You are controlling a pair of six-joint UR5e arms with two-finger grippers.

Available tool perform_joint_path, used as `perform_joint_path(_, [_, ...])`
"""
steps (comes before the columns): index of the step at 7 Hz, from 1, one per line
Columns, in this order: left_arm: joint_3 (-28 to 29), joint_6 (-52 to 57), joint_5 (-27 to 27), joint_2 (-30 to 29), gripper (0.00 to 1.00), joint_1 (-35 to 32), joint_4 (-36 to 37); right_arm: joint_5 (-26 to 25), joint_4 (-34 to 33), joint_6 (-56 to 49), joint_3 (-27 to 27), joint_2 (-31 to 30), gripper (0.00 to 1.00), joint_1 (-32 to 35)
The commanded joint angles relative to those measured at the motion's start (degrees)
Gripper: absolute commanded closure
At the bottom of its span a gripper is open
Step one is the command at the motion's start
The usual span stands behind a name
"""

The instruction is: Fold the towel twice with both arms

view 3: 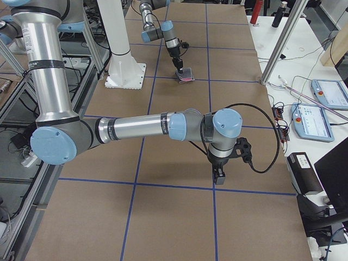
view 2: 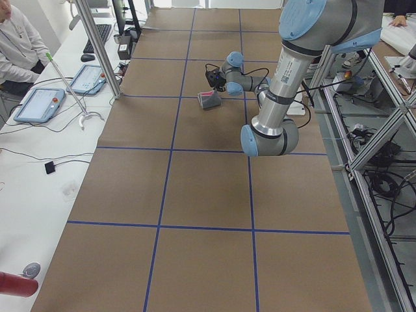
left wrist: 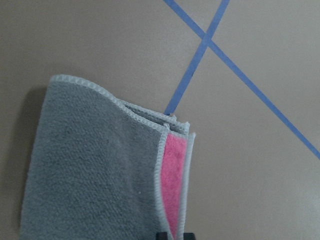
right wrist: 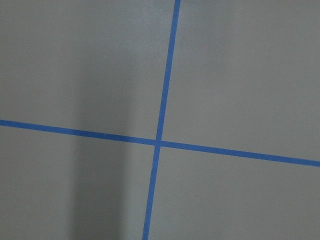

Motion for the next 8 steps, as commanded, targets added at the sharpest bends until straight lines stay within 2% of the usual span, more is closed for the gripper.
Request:
perform_joint_path(1, [-2.15, 8.18, -1.57, -0.17, 0.00, -0.49, 6.10, 0.00, 0.00, -0.12, 0.00, -0.50, 0.00, 0.00])
perform_joint_path(2, [-5.22, 14.85, -3.76, 0.35, 0.00, -1.88, 9.73, 0.00, 0.00, -0.21, -0.26, -1.20, 0.00, 0.00])
perform_joint_path(3, [-8.38, 22.23, -8.74, 2.88, 0.00, -5.29, 15.07, -0.17, 0.09, -0.38, -0.35, -2.34, 0.00, 0.00])
perform_joint_path(4, [-12.50, 32.66, -14.18, 6.30, 0.00, -10.37, 21.65, -0.35, 0.09, -0.47, -0.35, -3.83, 0.00, 0.00])
perform_joint_path(5, [-17.07, 43.55, -17.11, 11.55, 0.00, -14.95, 26.24, -0.96, 0.17, -0.47, -0.35, -5.76, 0.00, 0.00])
perform_joint_path(6, [-19.63, 56.28, -20.71, 17.96, 0.00, -21.26, 27.50, -3.06, 0.87, -0.38, -0.26, -6.82, 0.00, 0.00])
perform_joint_path(8, [-19.66, 77.48, -32.37, 27.38, 0.00, -37.14, 27.43, -2.82, 3.50, -0.21, -2.01, -7.09, 0.00, -0.08])
